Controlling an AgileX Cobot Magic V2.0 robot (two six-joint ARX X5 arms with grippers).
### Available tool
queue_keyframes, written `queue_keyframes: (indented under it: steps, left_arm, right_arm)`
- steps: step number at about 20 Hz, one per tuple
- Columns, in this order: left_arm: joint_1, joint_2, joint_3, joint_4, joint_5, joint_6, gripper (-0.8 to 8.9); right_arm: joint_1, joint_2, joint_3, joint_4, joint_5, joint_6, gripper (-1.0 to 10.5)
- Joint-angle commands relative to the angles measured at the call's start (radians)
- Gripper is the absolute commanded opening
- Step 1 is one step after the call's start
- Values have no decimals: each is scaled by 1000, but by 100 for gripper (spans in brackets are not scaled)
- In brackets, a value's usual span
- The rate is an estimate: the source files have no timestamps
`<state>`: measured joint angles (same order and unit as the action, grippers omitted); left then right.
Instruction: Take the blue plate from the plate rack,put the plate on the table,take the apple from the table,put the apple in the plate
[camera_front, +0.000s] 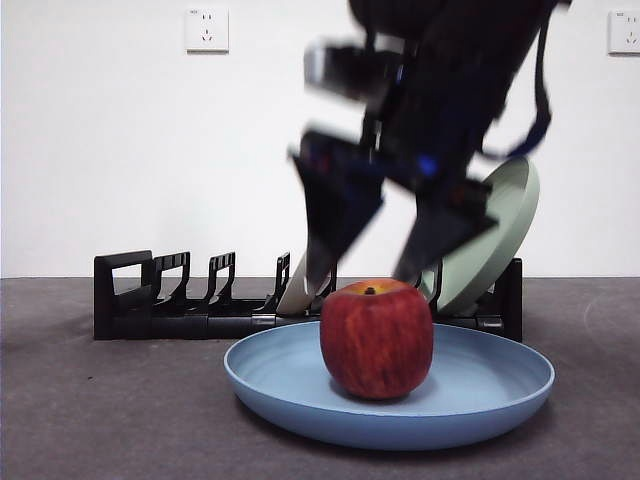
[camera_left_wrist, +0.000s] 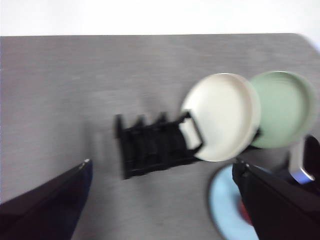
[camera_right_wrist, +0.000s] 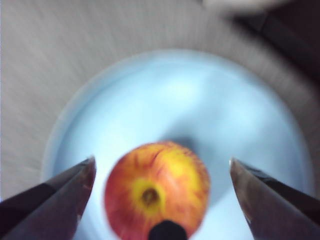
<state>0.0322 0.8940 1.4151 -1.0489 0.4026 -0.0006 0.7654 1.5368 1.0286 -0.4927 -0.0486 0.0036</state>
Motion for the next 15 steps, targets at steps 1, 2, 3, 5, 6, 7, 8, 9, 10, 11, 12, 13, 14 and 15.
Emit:
queue_keyframes:
  steps: [1,2,3,5,6,7,8,9,10,11,12,13,14,15]
  left_arm:
    - [-20,19,-4,30,129,6,467]
    - [-32,29,-4,38,169,11,467]
    - [-48,42,-4,42,201,14,467]
    - [-90,67,-4,43,213,28,467]
    - [-113,79,-4,46,213,28,466]
    - [-142,93,-4,51,212,28,452]
    - [-169,105,-4,58,212,28,371]
    - [-199,116,-4,69,212,28,251]
    - [-231,128,-4,85,212,28,120]
    - [-268,138,-4,103,208,28,18]
    - [-307,146,-4,120,200,30,-12]
    - [-348,154,-4,139,193,31,-9]
    - [-389,159,-4,159,164,31,-9]
    - [-431,164,-4,178,92,31,-9]
  right_arm:
    - [-1,-105,9,2,3,6,445]
    - [-1,-157,9,-2,3,8,445]
    - [-1,-216,9,-8,4,16,443]
    - [-6,-325,9,-15,3,27,441]
    - [-10,-373,9,-15,4,32,439]
    - [-15,-429,9,-15,7,34,436]
    - [-19,-475,9,-15,32,44,421]
    - [-20,-515,9,-18,78,50,349]
    - [-21,-554,9,-25,123,50,249]
    - [-22,-586,9,-35,167,50,128]
    - [-27,-617,9,-45,196,50,15]
    - [-32,-639,9,-55,214,50,-13]
    - [-34,-657,9,-68,214,50,-12]
    - [-34,-667,9,-84,213,56,-12]
